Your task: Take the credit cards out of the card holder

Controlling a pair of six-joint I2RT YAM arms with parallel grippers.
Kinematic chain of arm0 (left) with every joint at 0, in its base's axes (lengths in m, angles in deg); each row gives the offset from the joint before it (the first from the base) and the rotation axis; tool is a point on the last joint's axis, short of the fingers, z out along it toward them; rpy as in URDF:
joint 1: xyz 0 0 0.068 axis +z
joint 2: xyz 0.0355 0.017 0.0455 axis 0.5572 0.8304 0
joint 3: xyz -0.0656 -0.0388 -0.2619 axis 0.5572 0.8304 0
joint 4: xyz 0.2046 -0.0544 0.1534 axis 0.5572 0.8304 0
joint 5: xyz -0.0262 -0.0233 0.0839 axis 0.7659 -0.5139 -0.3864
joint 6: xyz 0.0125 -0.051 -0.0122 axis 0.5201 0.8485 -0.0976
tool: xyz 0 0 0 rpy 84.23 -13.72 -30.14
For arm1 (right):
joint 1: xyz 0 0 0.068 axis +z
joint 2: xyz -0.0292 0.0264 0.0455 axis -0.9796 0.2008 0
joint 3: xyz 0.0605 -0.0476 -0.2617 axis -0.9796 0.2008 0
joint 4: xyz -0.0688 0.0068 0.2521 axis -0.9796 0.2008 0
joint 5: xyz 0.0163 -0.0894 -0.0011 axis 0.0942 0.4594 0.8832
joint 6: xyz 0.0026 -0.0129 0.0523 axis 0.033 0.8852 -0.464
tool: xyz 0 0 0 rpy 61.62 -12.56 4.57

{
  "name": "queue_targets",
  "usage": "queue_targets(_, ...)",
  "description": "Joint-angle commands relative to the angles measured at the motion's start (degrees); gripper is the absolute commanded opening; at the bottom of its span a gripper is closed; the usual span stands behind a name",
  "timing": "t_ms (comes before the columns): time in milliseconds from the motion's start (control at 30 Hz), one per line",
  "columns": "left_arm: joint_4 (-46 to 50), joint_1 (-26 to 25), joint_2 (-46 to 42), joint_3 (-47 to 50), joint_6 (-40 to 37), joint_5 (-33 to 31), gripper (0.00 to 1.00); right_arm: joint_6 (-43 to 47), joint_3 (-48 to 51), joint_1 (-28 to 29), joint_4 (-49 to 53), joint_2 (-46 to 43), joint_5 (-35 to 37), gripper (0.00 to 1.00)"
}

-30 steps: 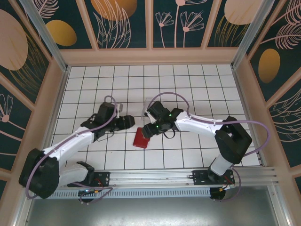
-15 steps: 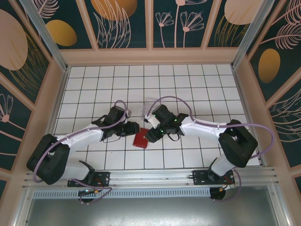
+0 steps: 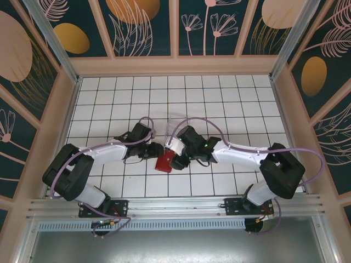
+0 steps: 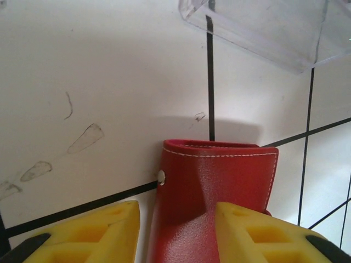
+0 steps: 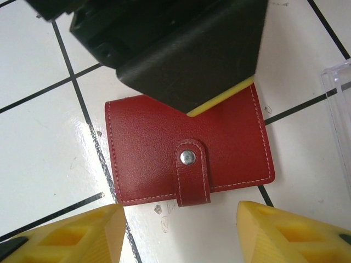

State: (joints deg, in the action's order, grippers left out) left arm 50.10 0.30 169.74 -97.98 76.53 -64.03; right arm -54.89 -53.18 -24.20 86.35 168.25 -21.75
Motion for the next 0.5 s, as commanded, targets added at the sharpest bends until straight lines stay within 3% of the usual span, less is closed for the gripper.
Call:
queue_targets(0, 0.9, -0.2, 0.9, -1.7, -2.4, 0.4, 0.41, 2.4, 0.7, 0.6, -1.2, 0.3, 1.2, 0.55)
queue_targets(267, 1.0, -0.2, 2.5, -2.5, -4.0, 1.3, 0.44, 5.9, 0.3, 0.9, -3.7, 2.7, 3.0, 0.51)
queue_targets(467, 2.9, -0.1, 4.5, -2.1, -4.9, -0.7, 0.38, 8.8, -0.9, 1.5, -4.4, 5.8, 3.3, 0.51)
